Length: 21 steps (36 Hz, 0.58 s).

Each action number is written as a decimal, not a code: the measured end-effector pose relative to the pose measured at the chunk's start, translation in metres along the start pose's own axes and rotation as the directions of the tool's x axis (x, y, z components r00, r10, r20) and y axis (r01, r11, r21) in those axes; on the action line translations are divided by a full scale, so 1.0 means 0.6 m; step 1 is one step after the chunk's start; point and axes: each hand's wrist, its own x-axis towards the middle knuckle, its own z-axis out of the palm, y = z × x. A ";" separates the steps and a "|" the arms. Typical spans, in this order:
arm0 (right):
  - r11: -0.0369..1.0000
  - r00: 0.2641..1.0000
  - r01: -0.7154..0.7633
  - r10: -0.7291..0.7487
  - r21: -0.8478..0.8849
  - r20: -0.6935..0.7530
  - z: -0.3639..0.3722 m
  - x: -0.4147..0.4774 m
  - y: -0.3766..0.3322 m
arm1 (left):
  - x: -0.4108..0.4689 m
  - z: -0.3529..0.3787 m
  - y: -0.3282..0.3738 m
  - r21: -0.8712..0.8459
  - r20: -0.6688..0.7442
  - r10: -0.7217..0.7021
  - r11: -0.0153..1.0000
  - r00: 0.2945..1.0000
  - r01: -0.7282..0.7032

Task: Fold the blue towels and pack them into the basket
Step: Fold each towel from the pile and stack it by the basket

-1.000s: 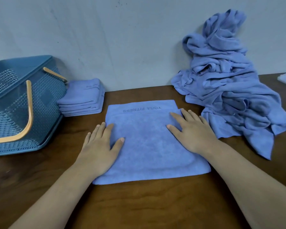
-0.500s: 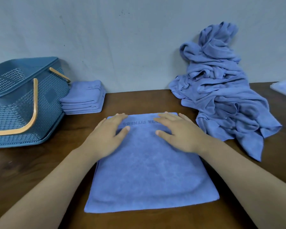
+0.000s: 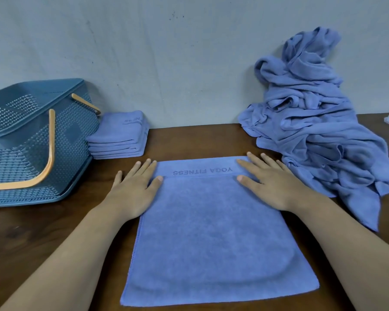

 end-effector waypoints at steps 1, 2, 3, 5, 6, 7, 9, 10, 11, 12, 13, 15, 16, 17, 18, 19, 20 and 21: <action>1.000 1.000 -0.023 0.023 0.004 -0.013 -0.001 0.000 0.001 | 0.000 0.001 -0.001 -0.003 -0.008 -0.018 1.000 1.000 0.018; 0.999 0.998 -0.045 0.046 0.019 -0.033 -0.003 -0.002 0.001 | -0.002 0.001 -0.003 -0.009 -0.023 -0.033 0.999 0.999 0.033; 0.997 0.996 -0.059 0.062 0.052 -0.063 -0.004 -0.005 0.001 | -0.003 0.002 -0.003 -0.030 -0.051 -0.042 0.999 0.998 0.041; 0.988 0.986 -0.040 0.063 0.152 -0.153 -0.006 -0.013 0.000 | -0.006 -0.001 -0.002 -0.114 -0.151 -0.019 0.993 0.988 0.001; 0.980 0.978 -0.014 0.055 0.200 -0.202 -0.007 -0.018 0.000 | -0.007 -0.004 0.000 -0.156 -0.216 0.020 0.986 0.976 -0.054; 0.972 0.969 0.008 0.050 0.234 -0.243 -0.008 -0.024 0.001 | -0.008 -0.009 0.003 -0.183 -0.280 0.070 0.975 0.957 -0.124; 0.968 0.952 0.021 0.058 0.251 -0.301 -0.007 -0.036 0.001 | -0.011 -0.016 0.007 -0.206 -0.359 0.146 0.951 0.922 -0.231; 0.971 0.946 0.010 0.068 0.239 -0.316 -0.006 -0.040 0.002 | -0.012 -0.018 0.008 -0.209 -0.364 0.161 0.946 0.917 -0.249; 0.976 0.943 -0.010 0.082 0.219 -0.322 -0.006 -0.042 0.002 | -0.013 -0.019 0.008 -0.206 -0.354 0.165 0.946 0.921 -0.248; 0.980 0.942 -0.037 0.100 0.196 -0.321 -0.008 -0.043 0.002 | -0.014 -0.018 0.007 -0.196 -0.338 0.165 0.951 0.927 -0.241; 0.982 0.941 -0.064 0.120 0.179 -0.318 -0.010 -0.043 0.002 | -0.015 -0.017 0.006 -0.187 -0.322 0.166 0.954 0.932 -0.234; 0.982 0.939 -0.098 0.145 0.162 -0.312 -0.013 -0.040 0.002 | -0.016 -0.019 0.004 -0.201 -0.297 0.161 0.953 0.941 -0.226; 0.983 0.939 -0.103 0.146 0.151 -0.312 -0.014 -0.039 0.003 | -0.016 -0.020 0.004 -0.215 -0.292 0.159 0.950 0.943 -0.227; 0.985 0.938 -0.105 0.145 0.140 -0.315 -0.015 -0.038 0.003 | -0.017 -0.021 0.005 -0.221 -0.290 0.161 0.948 0.943 -0.230; 0.985 0.937 -0.106 0.144 0.134 -0.318 -0.015 -0.038 0.004 | -0.017 -0.022 0.006 -0.221 -0.291 0.164 0.947 0.943 -0.233; 0.985 0.936 -0.107 0.145 0.132 -0.321 -0.016 -0.037 0.005 | -0.017 -0.023 0.006 -0.217 -0.294 0.165 0.948 0.942 -0.234; 0.985 0.935 -0.107 0.145 0.132 -0.323 -0.015 -0.036 0.005 | -0.017 -0.024 0.006 -0.209 -0.296 0.167 0.950 0.941 -0.234; 0.986 0.935 -0.106 0.144 0.131 -0.325 -0.015 -0.036 0.005 | -0.017 -0.024 0.006 -0.200 -0.297 0.167 0.952 0.940 -0.232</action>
